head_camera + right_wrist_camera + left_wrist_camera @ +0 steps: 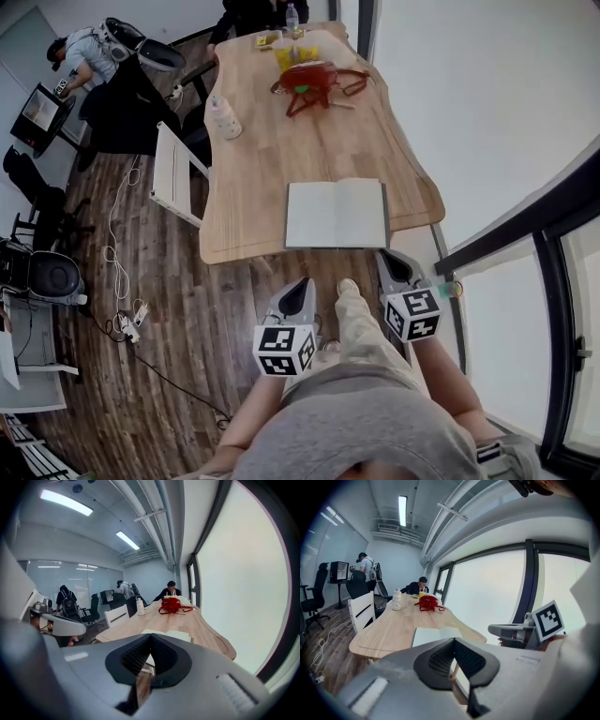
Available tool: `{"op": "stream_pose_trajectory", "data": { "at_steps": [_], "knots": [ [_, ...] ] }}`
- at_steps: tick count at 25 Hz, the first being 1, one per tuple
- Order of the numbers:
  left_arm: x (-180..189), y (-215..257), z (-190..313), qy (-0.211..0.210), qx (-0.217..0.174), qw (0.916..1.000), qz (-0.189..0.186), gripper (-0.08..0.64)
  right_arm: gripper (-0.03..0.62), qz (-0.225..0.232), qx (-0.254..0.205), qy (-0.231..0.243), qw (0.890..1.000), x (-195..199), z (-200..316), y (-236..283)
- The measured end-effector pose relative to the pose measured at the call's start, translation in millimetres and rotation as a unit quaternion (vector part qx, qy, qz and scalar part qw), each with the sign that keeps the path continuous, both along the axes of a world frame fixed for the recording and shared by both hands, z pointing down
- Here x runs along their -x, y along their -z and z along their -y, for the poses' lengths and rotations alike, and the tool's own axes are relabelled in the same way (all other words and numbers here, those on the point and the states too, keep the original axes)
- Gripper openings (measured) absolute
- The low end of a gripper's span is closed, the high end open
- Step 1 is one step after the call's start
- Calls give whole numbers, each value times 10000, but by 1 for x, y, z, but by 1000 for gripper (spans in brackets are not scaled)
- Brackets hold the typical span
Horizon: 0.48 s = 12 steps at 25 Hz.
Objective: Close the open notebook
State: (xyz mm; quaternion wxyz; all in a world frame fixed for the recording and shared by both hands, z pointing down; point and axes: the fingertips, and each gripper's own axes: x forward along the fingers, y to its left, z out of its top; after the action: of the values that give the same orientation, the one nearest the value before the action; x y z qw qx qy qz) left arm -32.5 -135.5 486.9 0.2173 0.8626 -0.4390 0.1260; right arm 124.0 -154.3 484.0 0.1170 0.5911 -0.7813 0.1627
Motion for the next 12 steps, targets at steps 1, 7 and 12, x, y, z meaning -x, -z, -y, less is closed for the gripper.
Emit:
{"op": "stream_pose_trajectory", "data": {
  "at_steps": [1, 7, 12],
  "knots": [
    [-1, -2, 4, 17, 2, 10000, 20, 5, 0, -20, 43, -9, 10000, -4, 5, -5],
    [-4, -13, 21, 197, 112, 9997, 106, 5, 0, -137, 400, -17, 9991, -24, 20, -43],
    [-8, -23, 34, 231, 201, 9994, 182, 5, 0, -240, 639, -56, 9977, -41, 36, -75]
  ]
}}
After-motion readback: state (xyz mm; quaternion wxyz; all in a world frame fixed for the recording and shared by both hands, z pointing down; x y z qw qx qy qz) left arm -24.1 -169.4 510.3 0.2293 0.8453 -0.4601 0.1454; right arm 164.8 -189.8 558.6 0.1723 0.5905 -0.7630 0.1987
